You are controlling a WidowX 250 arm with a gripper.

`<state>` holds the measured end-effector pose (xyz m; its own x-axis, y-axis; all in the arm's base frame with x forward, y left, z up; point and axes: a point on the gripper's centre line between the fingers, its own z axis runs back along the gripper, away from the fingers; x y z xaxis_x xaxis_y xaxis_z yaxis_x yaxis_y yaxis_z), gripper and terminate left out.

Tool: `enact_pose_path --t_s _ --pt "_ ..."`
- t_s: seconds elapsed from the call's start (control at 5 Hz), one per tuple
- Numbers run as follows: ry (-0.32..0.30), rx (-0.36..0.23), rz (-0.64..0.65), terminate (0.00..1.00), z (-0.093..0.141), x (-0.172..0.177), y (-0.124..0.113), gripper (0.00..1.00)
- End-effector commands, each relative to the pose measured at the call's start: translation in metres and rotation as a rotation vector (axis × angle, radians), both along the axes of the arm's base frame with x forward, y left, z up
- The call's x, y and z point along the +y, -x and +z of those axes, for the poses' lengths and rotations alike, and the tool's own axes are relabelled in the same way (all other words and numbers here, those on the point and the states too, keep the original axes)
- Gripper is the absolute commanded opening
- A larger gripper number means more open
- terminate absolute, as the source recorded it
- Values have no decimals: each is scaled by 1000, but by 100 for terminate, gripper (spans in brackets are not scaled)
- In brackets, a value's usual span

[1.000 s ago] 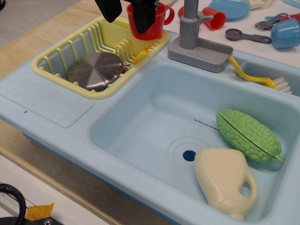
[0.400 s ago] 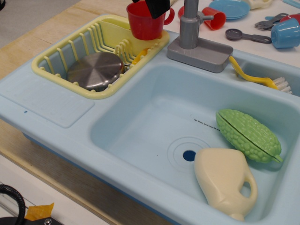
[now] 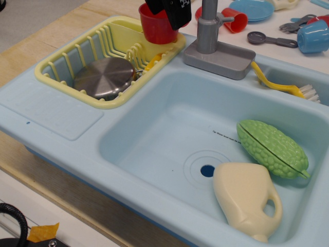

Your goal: Put cup from anywhere into sink

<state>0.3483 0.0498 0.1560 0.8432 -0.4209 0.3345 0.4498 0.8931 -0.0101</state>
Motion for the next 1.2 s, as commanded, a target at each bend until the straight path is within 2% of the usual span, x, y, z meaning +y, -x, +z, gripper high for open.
enact_pose_path --t_s 0.0,0.2,0.4,0.6,0.8,1.0 --pt "-2 4 48 0 0 5 -7 100" --pt "5 14 67 0 -4 4 -9 0" --pt "-5 17 115 0 -4 3 -7 0" --pt "-41 13 198 0 5 -2 0 0" --pt "-81 -1 313 0 23 -15 18 0" --pt "-83 18 431 0 30 -32 41 0"
